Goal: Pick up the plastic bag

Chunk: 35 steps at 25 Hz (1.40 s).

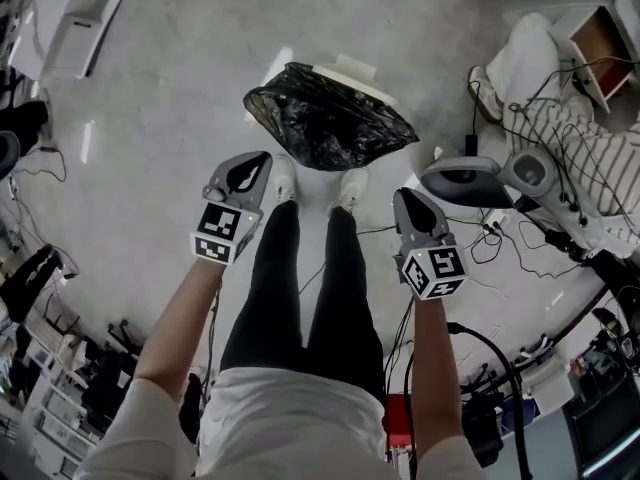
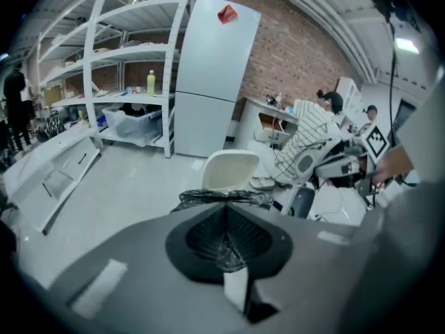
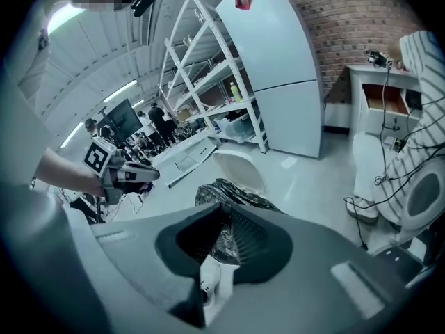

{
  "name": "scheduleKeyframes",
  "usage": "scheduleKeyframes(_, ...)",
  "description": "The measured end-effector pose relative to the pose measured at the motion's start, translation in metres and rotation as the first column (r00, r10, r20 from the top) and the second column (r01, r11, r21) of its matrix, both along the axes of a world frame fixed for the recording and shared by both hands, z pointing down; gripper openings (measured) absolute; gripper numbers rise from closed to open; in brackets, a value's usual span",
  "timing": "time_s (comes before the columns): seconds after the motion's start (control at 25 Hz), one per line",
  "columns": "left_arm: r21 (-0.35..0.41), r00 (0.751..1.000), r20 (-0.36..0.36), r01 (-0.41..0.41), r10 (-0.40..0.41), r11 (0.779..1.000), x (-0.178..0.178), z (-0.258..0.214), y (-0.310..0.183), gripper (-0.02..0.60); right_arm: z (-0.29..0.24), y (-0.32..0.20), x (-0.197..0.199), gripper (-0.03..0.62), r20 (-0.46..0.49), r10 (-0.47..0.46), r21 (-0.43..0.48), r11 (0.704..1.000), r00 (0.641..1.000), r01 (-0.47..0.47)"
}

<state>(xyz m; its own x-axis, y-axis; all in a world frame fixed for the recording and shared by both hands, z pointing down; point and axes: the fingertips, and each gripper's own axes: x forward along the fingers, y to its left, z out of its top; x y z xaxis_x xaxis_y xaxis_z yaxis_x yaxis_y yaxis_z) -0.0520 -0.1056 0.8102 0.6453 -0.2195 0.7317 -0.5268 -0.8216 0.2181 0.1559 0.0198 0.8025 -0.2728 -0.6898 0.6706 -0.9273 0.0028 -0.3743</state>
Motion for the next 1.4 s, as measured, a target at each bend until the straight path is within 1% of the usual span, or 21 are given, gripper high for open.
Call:
scheduleKeyframes(0.04,-0.004,1.0,0.0,0.0,0.0,1.0,0.001,0.011,-0.001,0.005,0.011,0.0,0.0,0.046,0.007,-0.004,-0.004,1.0,1.0,0.004)
scheduleKeyframes(0.24,-0.044,0.999,0.02,0.038,-0.037,0.998,-0.007,0.072,-0.011,0.005,0.068,0.001,0.006,0.046,0.021,0.011,-0.037,0.999,1.0,-0.01)
scheduleKeyframes(0.44,-0.07,0.996,0.074,0.055,-0.05,0.996,-0.023,0.133,-0.023,0.011,0.125,0.0,0.015,0.055,0.012,-0.001,-0.072,0.997,1.0,0.002)
scheduleKeyframes(0.6,-0.106,0.994,0.095,0.069,-0.059,0.992,-0.034,0.165,-0.025,0.043,0.16,0.003,0.028,0.058,-0.003,0.005,-0.109,0.994,1.0,-0.005)
scheduleKeyframes(0.84,-0.13,0.983,0.155,0.121,-0.1,0.984,-0.054,0.209,-0.039,0.08,0.212,0.008,0.044,0.084,-0.015,0.044,-0.169,0.985,0.999,-0.046)
scheduleKeyframes(0.92,-0.145,0.976,0.172,0.157,-0.131,0.977,-0.063,0.225,-0.048,0.106,0.227,0.008,0.052,0.094,-0.026,0.072,-0.188,0.979,0.997,-0.075)
scheduleKeyframes(1.0,-0.165,0.97,0.179,0.194,-0.164,0.967,-0.069,0.24,-0.058,0.15,0.24,0.009,0.061,0.114,-0.035,0.111,-0.205,0.972,0.993,-0.116)
scheduleKeyframes(1.08,-0.182,0.965,0.182,0.224,-0.191,0.958,-0.075,0.252,-0.065,0.163,0.254,0.012,0.069,0.132,-0.039,0.153,-0.225,0.961,0.987,-0.158)
scheduleKeyframes(1.2,-0.21,0.957,0.199,0.252,-0.211,0.945,-0.083,0.269,-0.074,0.196,0.272,0.015,0.081,0.135,-0.034,0.211,-0.253,0.944,0.977,-0.213)
scheduleKeyframes(1.32,-0.241,0.948,0.208,0.287,-0.239,0.927,-0.094,0.286,-0.084,0.215,0.29,0.016,0.086,0.167,-0.018,0.245,-0.273,0.932,0.969,-0.24)
scheduleKeyframes(1.4,-0.26,0.947,0.209,0.293,-0.242,0.92,-0.099,0.294,-0.088,0.232,0.299,0.015,0.088,0.189,-0.007,0.256,-0.279,0.928,0.967,-0.248)
